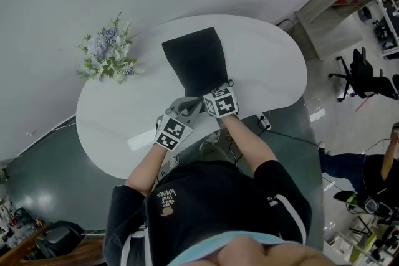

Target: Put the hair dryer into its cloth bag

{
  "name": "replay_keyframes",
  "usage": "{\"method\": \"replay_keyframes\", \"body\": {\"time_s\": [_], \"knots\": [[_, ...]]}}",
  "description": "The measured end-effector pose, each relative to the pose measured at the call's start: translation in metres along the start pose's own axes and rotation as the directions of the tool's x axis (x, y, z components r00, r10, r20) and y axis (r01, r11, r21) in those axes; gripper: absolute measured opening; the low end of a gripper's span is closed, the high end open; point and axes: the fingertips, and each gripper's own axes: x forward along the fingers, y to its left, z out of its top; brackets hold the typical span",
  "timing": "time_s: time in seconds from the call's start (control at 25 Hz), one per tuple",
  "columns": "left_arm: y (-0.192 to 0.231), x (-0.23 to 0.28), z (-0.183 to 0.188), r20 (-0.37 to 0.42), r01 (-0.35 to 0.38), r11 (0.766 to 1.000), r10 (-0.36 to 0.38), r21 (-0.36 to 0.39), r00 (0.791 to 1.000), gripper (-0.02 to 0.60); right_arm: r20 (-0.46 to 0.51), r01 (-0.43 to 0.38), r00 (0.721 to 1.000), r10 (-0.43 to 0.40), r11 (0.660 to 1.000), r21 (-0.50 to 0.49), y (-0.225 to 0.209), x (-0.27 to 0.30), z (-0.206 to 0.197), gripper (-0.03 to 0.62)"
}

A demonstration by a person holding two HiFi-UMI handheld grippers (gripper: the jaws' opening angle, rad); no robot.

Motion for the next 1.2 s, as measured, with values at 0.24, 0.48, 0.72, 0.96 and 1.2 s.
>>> {"method": "replay_keyframes", "body": {"time_s": [0.24, 0.48, 0.72, 0.96, 1.2], "knots": [[0.01, 0.006, 0.001, -0.004, -0.03, 1.0, 0.03, 0.002, 1.0, 0.032, -0.003, -0.008, 1.0, 0.008, 1.0, -0.026, -0.007, 0.013, 0.012, 0.218], [0.015, 0.009, -0.001, -0.02, -0.05, 0.999, 0.05, 0.004, 0.999, 0.032, 0.006, -0.001, 1.0, 0.001, 0.999, -0.036, -0.011, 0.022, 0.018, 0.218], [0.019, 0.012, -0.002, -0.019, -0.059, 0.998, 0.06, 0.005, 0.998, 0.032, 0.054, 0.027, 0.998, -0.026, 0.999, -0.024, -0.017, 0.023, 0.024, 0.218], [0.016, 0.013, -0.001, -0.014, -0.043, 0.999, 0.043, 0.02, 0.999, 0.033, 0.108, 0.036, 0.993, -0.038, 0.999, 0.02, -0.019, 0.011, 0.024, 0.218], [0.008, 0.015, 0.001, -0.006, -0.011, 0.999, 0.011, 0.04, 1.0, 0.032, 0.187, 0.123, 0.973, -0.135, 0.99, 0.074, -0.034, -0.014, 0.022, 0.218]]}}
